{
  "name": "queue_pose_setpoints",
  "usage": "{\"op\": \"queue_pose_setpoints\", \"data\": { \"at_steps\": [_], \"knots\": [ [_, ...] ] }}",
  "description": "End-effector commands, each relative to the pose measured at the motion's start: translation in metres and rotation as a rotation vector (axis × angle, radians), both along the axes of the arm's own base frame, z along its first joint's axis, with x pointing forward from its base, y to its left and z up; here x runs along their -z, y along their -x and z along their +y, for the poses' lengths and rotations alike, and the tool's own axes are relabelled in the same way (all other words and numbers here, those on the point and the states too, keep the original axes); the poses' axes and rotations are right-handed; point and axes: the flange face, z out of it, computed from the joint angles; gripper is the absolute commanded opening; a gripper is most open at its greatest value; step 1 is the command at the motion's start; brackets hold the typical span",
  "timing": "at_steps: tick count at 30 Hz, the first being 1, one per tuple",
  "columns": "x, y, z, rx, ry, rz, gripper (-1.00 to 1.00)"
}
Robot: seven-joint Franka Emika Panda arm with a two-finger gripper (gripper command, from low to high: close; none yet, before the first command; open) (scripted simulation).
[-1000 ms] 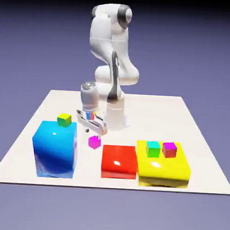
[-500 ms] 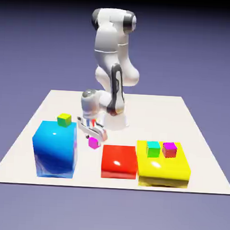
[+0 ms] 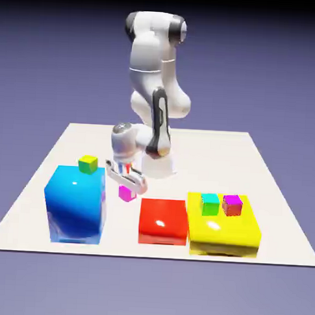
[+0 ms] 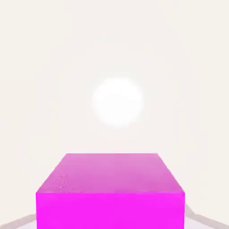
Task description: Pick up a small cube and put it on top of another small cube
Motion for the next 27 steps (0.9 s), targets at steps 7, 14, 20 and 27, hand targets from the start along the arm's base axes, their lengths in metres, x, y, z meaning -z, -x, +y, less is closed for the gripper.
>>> {"op": "queue_pose_setpoints", "data": {
  "at_steps": [7,14,20,27],
  "knots": [
    [-0.02,-0.002,0.0,-0.004,-0.003,0.002,-1.0],
    [-0.035,0.003,0.004,-0.003,-0.002,0.01,-1.0],
    [-0.04,0.004,0.01,-0.06,0.011,0.041,-1.0],
    [-0.075,-0.081,0.046,-0.533,0.088,0.068,-1.0]
  ]
}}
